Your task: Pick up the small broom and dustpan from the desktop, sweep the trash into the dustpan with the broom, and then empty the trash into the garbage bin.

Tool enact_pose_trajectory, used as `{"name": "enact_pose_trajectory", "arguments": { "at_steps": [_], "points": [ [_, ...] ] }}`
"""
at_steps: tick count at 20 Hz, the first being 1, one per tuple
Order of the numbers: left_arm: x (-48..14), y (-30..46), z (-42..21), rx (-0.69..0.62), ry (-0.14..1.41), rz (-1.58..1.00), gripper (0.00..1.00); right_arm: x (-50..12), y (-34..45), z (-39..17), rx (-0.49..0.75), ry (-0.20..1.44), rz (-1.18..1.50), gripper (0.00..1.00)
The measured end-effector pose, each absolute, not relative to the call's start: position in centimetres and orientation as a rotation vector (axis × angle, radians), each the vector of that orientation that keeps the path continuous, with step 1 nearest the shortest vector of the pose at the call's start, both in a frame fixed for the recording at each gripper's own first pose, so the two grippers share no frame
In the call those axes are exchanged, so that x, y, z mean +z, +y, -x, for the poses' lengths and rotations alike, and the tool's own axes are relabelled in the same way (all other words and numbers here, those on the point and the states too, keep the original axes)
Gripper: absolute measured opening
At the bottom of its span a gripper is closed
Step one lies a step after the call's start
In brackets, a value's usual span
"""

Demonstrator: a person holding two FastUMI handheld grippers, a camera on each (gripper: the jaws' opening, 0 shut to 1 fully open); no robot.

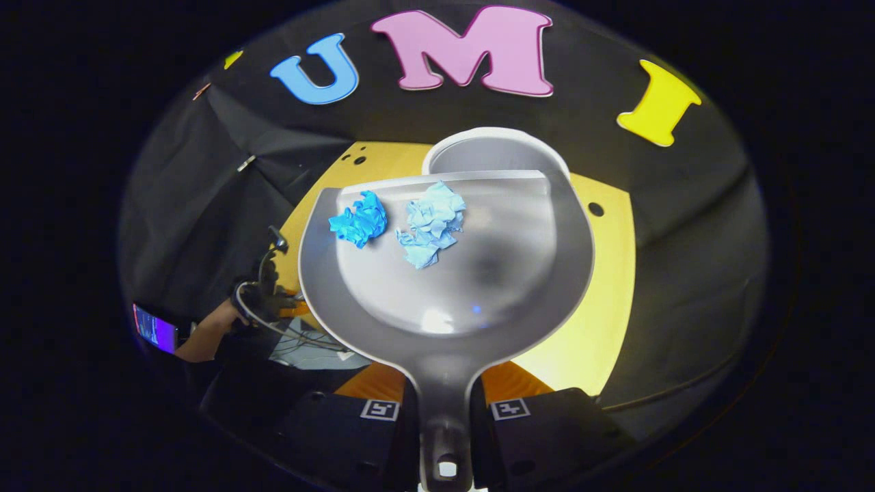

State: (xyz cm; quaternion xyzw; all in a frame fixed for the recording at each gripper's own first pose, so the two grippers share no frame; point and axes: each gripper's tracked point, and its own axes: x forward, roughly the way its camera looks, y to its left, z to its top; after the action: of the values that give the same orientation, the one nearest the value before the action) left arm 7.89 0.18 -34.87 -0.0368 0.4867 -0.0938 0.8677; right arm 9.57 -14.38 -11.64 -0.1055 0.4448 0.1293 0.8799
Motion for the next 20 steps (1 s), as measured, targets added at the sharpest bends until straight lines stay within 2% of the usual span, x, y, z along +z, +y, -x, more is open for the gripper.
{"name": "enact_pose_trajectory", "arguments": {
  "at_steps": [4, 6, 7, 12, 13, 14, 20],
  "points": [
    [-33.4, 0.6, -8.4, -0.163, 0.994, 0.069, 0.26, -11.1, -18.5, -14.0, 0.214, 0.88, 0.34, 0.34],
    [-33.4, 0.7, -8.3, -0.128, 0.993, 0.1, 0.22, -11.1, -18.6, -16.2, 0.205, 0.848, 0.342, 0.34],
    [-33.4, 0.9, -8.1, -0.111, 0.994, 0.122, 0.26, -11.2, -18.9, -17.3, 0.197, 0.833, 0.359, 0.34],
    [-33.3, 2.1, -7.2, -0.055, 0.986, 0.225, 0.26, -11.8, -19.7, -22.3, 0.159, 0.748, 0.531, 0.34],
    [-33.2, 2.4, -7.1, -0.045, 0.984, 0.226, 0.29, -12.1, -19.6, -23.6, 0.149, 0.731, 0.558, 0.34],
    [-33.1, 2.4, -7.0, -0.038, 0.98, 0.226, 0.26, -12.3, -19.6, -24.3, 0.137, 0.716, 0.576, 0.34],
    [-32.2, 3.5, -7.1, -0.021, 0.959, 0.262, 0.26, -12.8, -20.4, -28.6, 0.012, 0.596, 0.693, 0.34]
  ]
}}
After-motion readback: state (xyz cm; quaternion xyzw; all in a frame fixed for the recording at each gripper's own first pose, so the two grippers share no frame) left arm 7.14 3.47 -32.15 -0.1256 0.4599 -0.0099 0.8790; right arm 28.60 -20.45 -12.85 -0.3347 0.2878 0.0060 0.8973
